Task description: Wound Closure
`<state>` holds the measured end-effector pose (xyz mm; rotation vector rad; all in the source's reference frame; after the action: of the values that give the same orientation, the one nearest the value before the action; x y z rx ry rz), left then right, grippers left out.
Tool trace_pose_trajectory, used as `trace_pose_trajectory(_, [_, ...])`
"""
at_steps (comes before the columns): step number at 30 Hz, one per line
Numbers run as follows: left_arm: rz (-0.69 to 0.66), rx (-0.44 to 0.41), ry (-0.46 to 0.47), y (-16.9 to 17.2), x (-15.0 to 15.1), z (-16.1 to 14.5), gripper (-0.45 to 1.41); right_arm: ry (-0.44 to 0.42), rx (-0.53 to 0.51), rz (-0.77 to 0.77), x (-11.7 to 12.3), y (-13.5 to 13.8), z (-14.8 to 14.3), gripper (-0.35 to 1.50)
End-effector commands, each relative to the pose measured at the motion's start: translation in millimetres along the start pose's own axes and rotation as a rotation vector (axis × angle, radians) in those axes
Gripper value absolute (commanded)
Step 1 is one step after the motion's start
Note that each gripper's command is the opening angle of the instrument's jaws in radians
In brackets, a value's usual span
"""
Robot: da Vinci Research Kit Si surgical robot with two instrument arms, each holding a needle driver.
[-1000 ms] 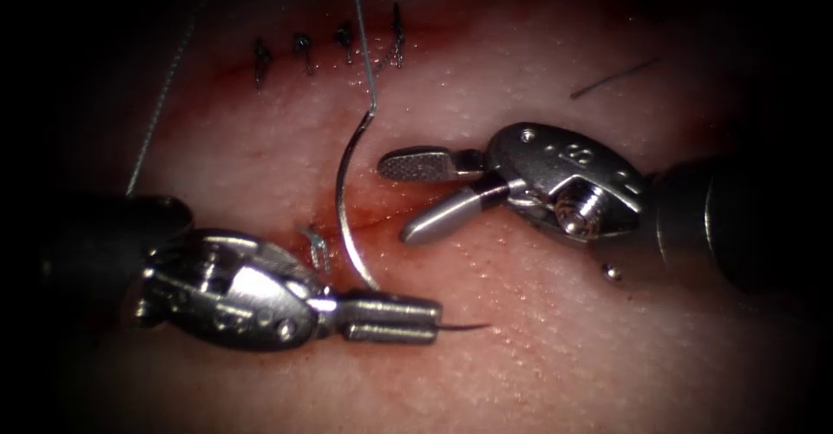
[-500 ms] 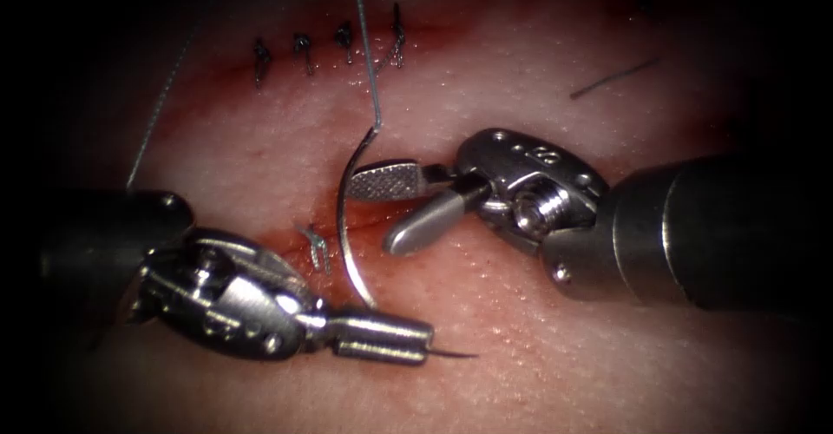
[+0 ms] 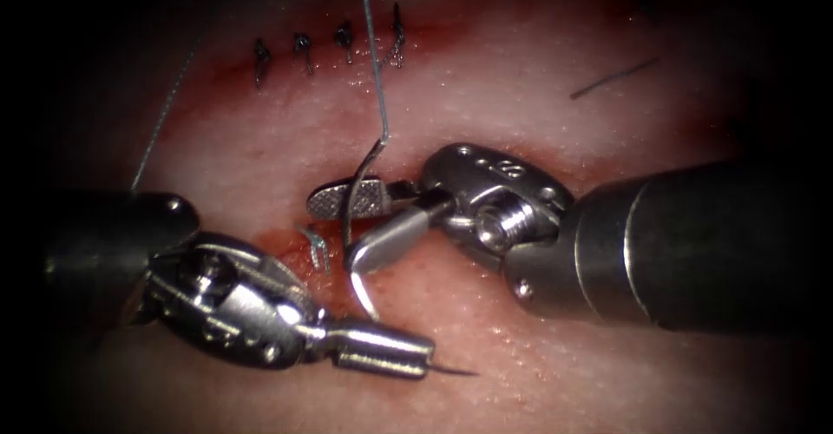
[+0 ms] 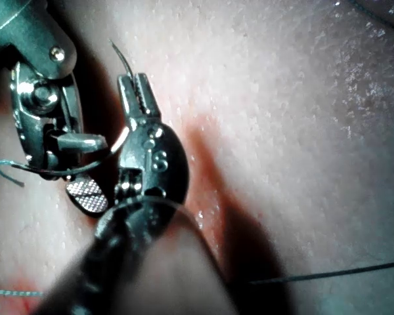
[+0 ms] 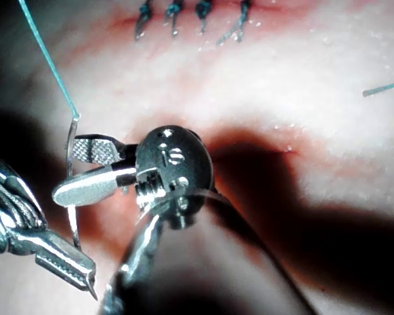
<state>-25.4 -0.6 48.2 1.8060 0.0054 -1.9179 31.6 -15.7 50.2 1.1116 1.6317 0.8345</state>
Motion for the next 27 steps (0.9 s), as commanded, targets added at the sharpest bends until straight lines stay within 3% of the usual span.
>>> trace_pose_trajectory(1, [0.0, -0.001, 0.002, 0.4, -0.4, 0.8, -0.45, -0.001, 0.003, 0.001, -0.8, 0.3, 0.8, 0.83])
trace_pose_trajectory(2, [0.001, -0.001, 0.003, 0.4, -0.4, 0.8, -0.45, -0.002, 0.004, 0.002, -0.8, 0.3, 1.0, 0.78])
trace_pose_trajectory(3, [0.004, -0.003, 0.004, 0.6, -0.4, 1.0, -0.45, 0.005, 0.004, 0.001, -1.0, 0.3, 1.5, 0.09])
trace_pose_trajectory(4, [0.006, -0.004, 0.005, 0.6, -0.4, 1.1, -0.45, 0.027, -0.007, 0.001, -1.1, 0.4, 1.9, -0.35])
trace_pose_trajectory(8, [0.003, -0.006, 0.009, 0.8, -0.2, 1.3, -0.45, 0.05, -0.017, 0.0, -1.2, 0.9, 2.7, -0.35])
trace_pose_trajectory(9, [-0.003, -0.006, 0.01, 0.9, -0.2, 1.3, -0.28, 0.055, -0.019, -0.001, -1.3, 1.0, 2.8, -0.35])
trace_pose_trajectory(10, [-0.009, -0.008, 0.015, 0.8, 0.0, 1.3, 0.56, 0.063, -0.024, 0.0, -1.3, 1.0, 2.8, -0.35])
trace_pose_trajectory(13, [-0.033, 0.015, 0.001, 0.9, 0.2, 0.8, 0.79, 0.064, -0.025, -0.026, -1.0, 1.0, 2.3, -0.35])
trace_pose_trajectory(14, [-0.06, 0.036, -0.016, 0.8, 0.3, 0.4, 0.91, 0.047, -0.071, -0.049, -0.7, 1.1, 1.6, -0.35])
trace_pose_trajectory(21, [-0.09, 0.12, -0.076, -0.2, 0.7, -1.3, 1.03, 0.06, -0.288, -0.079, 1.1, 2.1, -1.3, -0.35])
trace_pose_trajectory(27, [-0.039, 0.221, -0.312, -1.1, -0.4, -0.4, 0.98, 0.135, -0.456, -0.011, 2.5, 2.5, -4.3, -0.35])
